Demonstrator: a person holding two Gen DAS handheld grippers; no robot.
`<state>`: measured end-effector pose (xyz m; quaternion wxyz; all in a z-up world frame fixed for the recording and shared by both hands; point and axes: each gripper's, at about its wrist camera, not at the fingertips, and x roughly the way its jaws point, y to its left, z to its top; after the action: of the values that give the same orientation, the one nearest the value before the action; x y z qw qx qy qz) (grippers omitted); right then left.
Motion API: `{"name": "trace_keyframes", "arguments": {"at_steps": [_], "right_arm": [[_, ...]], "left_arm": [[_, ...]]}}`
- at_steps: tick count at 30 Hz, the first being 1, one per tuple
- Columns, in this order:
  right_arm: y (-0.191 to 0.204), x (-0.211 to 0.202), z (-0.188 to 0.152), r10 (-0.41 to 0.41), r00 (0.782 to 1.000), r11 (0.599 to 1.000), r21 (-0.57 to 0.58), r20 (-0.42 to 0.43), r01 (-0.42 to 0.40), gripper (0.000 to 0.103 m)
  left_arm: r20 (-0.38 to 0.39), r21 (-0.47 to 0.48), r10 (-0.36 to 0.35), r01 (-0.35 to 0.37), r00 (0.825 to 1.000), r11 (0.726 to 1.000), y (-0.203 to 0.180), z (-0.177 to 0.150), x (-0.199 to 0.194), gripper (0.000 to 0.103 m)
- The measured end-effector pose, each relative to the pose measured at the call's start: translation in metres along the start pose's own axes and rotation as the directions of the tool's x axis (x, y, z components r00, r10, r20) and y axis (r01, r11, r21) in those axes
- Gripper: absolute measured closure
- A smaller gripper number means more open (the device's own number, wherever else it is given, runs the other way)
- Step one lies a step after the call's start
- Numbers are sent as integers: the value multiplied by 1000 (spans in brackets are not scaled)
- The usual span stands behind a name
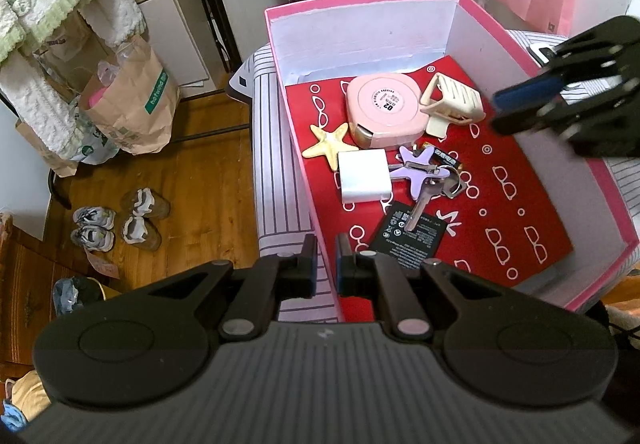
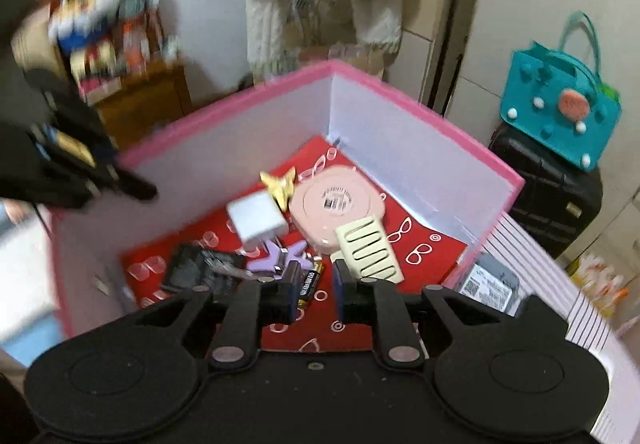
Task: Organize rigid objects
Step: 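Carry the AA battery into the box and release, then grasp the second AA battery on the table with the right gripper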
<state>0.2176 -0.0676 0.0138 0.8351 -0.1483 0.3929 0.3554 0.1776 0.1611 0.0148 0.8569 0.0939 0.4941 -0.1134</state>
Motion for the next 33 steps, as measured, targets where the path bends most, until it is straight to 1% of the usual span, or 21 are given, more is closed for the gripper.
{"name": "trace_keyframes", "arguments": {"at_steps": [3, 6, 9, 13, 18, 20, 24, 26, 30, 33], "right_arm": [[-18, -37, -11, 41, 997, 993, 109, 59, -48, 81], [-32, -64, -28, 29, 997, 983, 179, 73, -42, 80], [-46, -80, -50, -13, 998, 971, 238, 55, 0, 79], [-64, -90, -82, -82, 996, 953, 293, 23, 72, 78], [-93, -99, -127, -144, 990, 916, 377, -5, 135, 74], [-104, -98, -144, -164, 986, 899, 407, -25, 159, 74], [-117, -93, -166, -210, 975, 893, 394, -67, 219, 70], [-122, -89, -171, -221, 972, 896, 378, -83, 235, 69], [-128, -77, -175, -256, 960, 915, 292, -116, 280, 69], [-132, -68, -177, -266, 955, 926, 241, -132, 291, 69]], "left_arm": [[6, -2, -1, 1, 1000, 1000, 0, -1, 0, 96], [11, -5, -4, 4, 1000, 1000, 1, -3, -1, 96], [16, -11, -1, 2, 1000, 1000, 1, -3, -1, 96], [24, -18, 4, -4, 1000, 1000, 0, -5, -1, 96], [27, -33, 10, -9, 1000, 999, 0, -5, -1, 96], [26, -42, 13, -12, 1000, 999, 0, -5, -1, 96], [27, -52, 24, -22, 999, 998, -1, -6, -1, 96], [27, -59, 28, -27, 999, 998, -2, -5, -2, 96], [26, -72, 39, -37, 999, 997, -3, -5, -1, 96], [24, -78, 45, -43, 999, 996, -3, -6, -2, 96]]}}
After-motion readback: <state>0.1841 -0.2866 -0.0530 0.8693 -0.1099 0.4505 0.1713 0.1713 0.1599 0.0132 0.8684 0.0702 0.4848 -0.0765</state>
